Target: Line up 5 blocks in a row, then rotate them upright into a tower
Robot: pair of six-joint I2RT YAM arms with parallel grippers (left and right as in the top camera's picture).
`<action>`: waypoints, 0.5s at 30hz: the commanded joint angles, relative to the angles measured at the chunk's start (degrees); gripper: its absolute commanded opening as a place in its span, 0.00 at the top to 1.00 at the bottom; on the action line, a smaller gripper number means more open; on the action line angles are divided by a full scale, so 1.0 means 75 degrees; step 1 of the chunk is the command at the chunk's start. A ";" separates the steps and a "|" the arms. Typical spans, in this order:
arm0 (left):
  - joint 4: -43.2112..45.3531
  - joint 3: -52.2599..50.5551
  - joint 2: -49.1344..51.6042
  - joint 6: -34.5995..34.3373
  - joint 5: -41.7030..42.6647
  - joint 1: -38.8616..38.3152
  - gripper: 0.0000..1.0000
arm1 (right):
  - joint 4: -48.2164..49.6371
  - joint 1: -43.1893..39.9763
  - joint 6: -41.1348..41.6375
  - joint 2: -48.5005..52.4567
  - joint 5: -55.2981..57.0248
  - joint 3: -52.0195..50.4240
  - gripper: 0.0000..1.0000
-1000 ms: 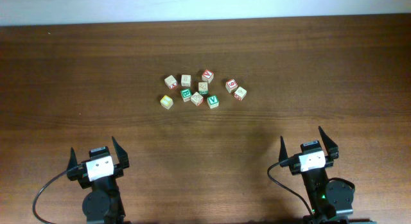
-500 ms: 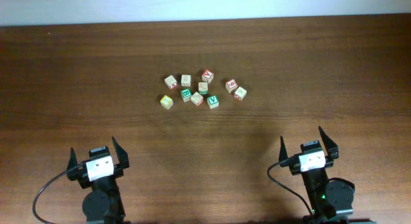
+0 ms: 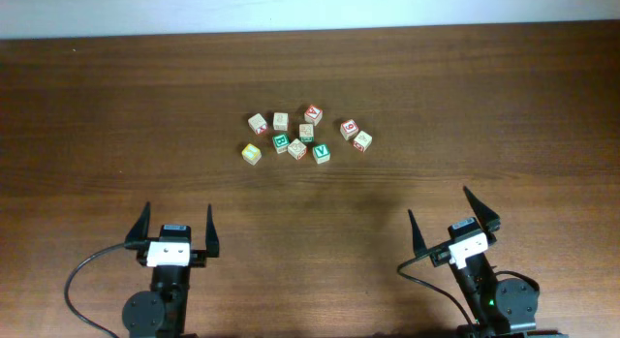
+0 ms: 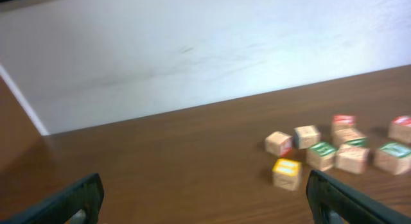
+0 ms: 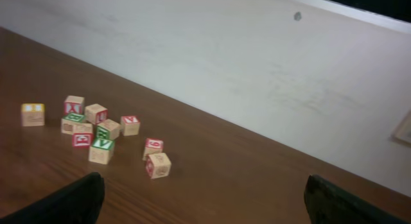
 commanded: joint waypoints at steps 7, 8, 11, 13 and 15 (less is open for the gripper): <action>-0.0428 0.3319 0.3480 -0.0568 0.1632 -0.0026 0.01 | -0.0941 0.0041 0.0807 0.1437 -0.0973 0.2299 0.01; -0.0562 0.3733 0.3958 -0.0568 0.1737 -0.0026 0.01 | -0.1218 0.0041 0.0804 0.1731 -0.1020 0.2669 0.01; -0.1256 0.5205 0.5598 -0.0568 0.2247 -0.0026 0.01 | -0.2253 0.0041 0.0804 0.2961 -0.1192 0.4019 0.01; -0.2209 0.6481 0.6828 -0.0568 0.2620 -0.0026 0.01 | -0.2996 0.0041 0.0801 0.3923 -0.1274 0.4957 0.02; -0.3185 0.7766 0.8026 -0.0469 0.2611 -0.0026 0.01 | -0.3751 0.0041 0.0804 0.5091 -0.1335 0.6009 0.01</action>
